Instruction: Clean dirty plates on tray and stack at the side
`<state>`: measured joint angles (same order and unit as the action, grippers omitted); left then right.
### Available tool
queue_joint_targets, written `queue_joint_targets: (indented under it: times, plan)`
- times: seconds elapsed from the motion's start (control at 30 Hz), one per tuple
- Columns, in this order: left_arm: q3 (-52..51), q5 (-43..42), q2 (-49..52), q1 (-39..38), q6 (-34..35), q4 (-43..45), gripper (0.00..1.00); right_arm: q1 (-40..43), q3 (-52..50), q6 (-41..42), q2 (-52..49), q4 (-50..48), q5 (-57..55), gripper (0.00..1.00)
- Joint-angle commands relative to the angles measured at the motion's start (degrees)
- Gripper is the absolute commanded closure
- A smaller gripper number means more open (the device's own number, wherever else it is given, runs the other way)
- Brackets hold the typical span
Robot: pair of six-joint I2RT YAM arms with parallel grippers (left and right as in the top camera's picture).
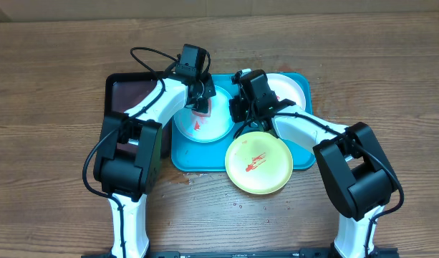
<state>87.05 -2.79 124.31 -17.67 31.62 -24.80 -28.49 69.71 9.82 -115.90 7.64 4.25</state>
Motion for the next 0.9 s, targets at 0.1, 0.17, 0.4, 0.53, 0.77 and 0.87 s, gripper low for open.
queue_joint_targets:
  times: [0.1, 0.17, 0.4, 0.53, 0.77, 0.87]
  plan:
    - [1.0, -1.2, 0.6, -2.1, 0.8, -0.3, 0.96, -0.5, 1.3, 1.5, -1.0, -2.8, -1.2, 0.96]
    - [1.0, -1.6, 0.1, -2.7, 1.9, -0.5, 0.96, -0.5, 1.3, 3.9, -2.1, -4.0, -1.2, 0.96]
    - [1.0, 0.1, -0.5, -3.5, 2.0, -1.8, 0.96, -0.5, 1.3, 7.0, -3.3, -6.0, -4.5, 0.96]
    - [1.0, 5.0, -0.5, -3.5, 2.0, -5.6, 0.96, -0.5, 2.0, 7.8, -3.3, -7.3, -4.7, 0.96]
    - [1.0, 14.6, -0.5, -3.3, 1.6, -10.1, 0.96, -0.4, 3.1, 8.0, -3.3, -7.2, -4.7, 0.96]
    - [1.0, 17.6, -0.5, -3.0, 1.3, -11.0, 0.96, -0.4, 3.1, 8.0, -3.3, -6.9, -4.7, 0.96]
